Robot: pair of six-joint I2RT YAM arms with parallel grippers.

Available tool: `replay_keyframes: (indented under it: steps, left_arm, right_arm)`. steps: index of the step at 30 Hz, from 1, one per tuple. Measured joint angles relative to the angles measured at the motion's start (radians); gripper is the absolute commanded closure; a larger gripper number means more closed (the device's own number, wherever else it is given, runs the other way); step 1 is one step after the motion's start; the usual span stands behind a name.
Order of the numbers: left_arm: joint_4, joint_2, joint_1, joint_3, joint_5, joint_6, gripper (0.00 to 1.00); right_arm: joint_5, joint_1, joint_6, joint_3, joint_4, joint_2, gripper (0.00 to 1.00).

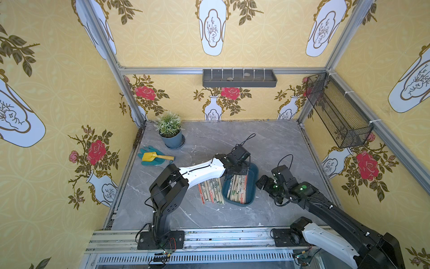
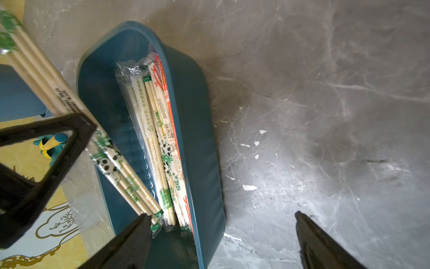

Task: Take the paired disposable chopsticks out of the storage box
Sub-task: Adjust the paired disposable chopsticks in the storage box, then pick up the paired disposable chopsticks from the storage box.

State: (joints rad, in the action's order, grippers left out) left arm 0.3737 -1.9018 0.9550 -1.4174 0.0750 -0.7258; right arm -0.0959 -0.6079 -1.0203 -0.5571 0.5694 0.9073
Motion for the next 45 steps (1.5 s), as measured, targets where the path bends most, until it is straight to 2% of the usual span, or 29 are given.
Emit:
replay_keyframes:
  steps: [4,5,8,26,28,34,37,45]
  left_arm:
    - [-0.019,-0.004,-0.002,0.001,-0.036,0.019,0.67]
    - [-0.029,-0.008,-0.002,0.003,-0.046,0.019,0.63]
    - [-0.038,-0.021,-0.002,0.009,-0.057,0.019,0.62]
    - [-0.008,-0.095,-0.002,0.013,-0.023,0.019,0.67]
    - [-0.008,-0.109,-0.002,0.005,-0.023,0.019,0.71]
    - [-0.008,-0.116,-0.002,-0.005,-0.024,0.023,0.97]
    - [0.0,-0.095,-0.003,-0.003,-0.023,0.028,1.0]
    - [0.011,0.056,-0.01,0.04,0.038,0.026,1.0]
  right_arm:
    - [0.0,0.0,0.0,-0.001,0.0,0.01,0.02]
    - [0.0,0.0,0.0,-0.001,0.0,0.01,0.03]
    - [0.0,0.0,0.0,-0.002,0.0,0.011,0.03]
    - [-0.008,0.0,0.008,-0.003,-0.004,0.03,0.03]
    - [-0.008,0.0,0.01,-0.003,-0.004,0.03,0.02]
    - [-0.008,0.0,0.018,-0.006,-0.003,0.028,0.03]
    - [-0.011,0.0,0.018,-0.01,-0.002,0.026,0.03]
    - [-0.013,-0.037,0.038,-0.065,-0.003,0.048,0.03]
